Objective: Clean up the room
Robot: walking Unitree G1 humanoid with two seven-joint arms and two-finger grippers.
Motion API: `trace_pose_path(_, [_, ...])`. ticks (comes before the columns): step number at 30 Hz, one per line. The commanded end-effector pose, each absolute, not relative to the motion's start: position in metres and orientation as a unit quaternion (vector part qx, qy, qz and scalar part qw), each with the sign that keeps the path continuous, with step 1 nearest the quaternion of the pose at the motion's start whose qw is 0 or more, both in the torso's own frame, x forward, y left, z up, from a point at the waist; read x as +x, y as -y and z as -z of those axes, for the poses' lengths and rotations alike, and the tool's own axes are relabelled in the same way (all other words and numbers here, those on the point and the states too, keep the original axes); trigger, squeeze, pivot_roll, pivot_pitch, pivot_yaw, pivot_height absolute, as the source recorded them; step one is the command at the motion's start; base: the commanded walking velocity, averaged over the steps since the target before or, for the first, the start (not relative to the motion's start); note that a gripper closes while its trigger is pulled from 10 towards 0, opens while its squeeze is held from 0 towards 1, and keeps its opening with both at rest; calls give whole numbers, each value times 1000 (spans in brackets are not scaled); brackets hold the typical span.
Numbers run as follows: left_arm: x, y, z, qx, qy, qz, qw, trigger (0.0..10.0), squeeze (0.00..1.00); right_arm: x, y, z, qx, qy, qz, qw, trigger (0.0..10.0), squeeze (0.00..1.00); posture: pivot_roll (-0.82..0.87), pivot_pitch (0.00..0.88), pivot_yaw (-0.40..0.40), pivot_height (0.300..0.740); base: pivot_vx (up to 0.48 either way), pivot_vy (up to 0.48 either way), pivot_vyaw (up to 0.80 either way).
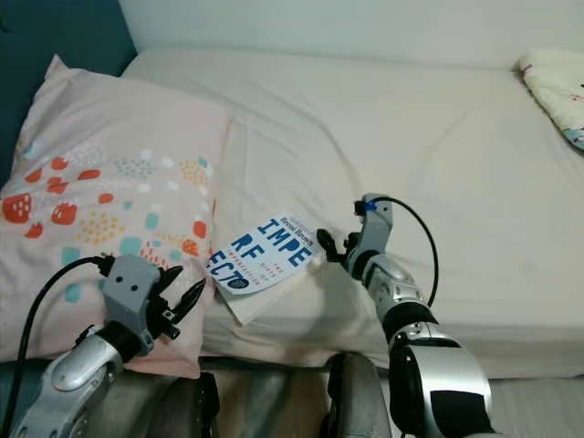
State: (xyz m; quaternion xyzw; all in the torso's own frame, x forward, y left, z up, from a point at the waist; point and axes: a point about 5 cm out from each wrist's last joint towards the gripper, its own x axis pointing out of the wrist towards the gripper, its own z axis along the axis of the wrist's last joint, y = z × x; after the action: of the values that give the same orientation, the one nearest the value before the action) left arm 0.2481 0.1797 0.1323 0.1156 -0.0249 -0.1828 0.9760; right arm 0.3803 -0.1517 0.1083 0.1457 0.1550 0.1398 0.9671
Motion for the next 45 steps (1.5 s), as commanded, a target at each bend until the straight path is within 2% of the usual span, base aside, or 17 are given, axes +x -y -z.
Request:
trace_pose_path(1, [240,-180,-129,121,7,201,972,10000,0,375,149,-97,167,-189,-146,957,10000,0,212,299,-84,566,0,0,0])
trace_pose_path(9, [232,-174,-127,127,-3,225,966,10000,0,369,141,-86,175,-238,-158,942,10000,0,224,307,-80,566,0,0,0])
trace_pose_path(17, [230,-176,-130,131,-7,220,967,10000,0,367,139,-84,231,-244,-150,930,10000,0,240,317,-78,566,0,0,0])
trace_pose_path(18, [229,-178,-131,136,-7,214,967,10000,0,368,140,-85,252,-234,-146,928,2118,0,246,321,-70,566,0,0,0])
trace_pose_path(19, [229,-178,-131,136,-7,214,967,10000,0,368,140,-85,252,-234,-146,928,2118,0,246,321,-70,566,0,0,0])
trace_pose_path(20, [229,-180,-131,139,-7,211,968,10000,0,369,140,-86,265,-227,-145,926,0,0,244,320,-69,566,0,0,0])
trace_pose_path(30, [232,-179,-132,149,-6,206,967,10000,0,368,147,-86,269,-218,-141,928,0,0,238,316,-64,566,0,0,0])
trace_pose_path(41, [238,-176,-131,156,-5,208,965,10000,0,364,162,-78,256,-217,-98,937,0,0,214,297,-58,566,0,0,0])
trace_pose_path(45, [243,-170,-128,159,-4,222,962,10000,0,360,166,-72,222,-224,-97,944,0,0,187,282,-49,566,0,0,0])
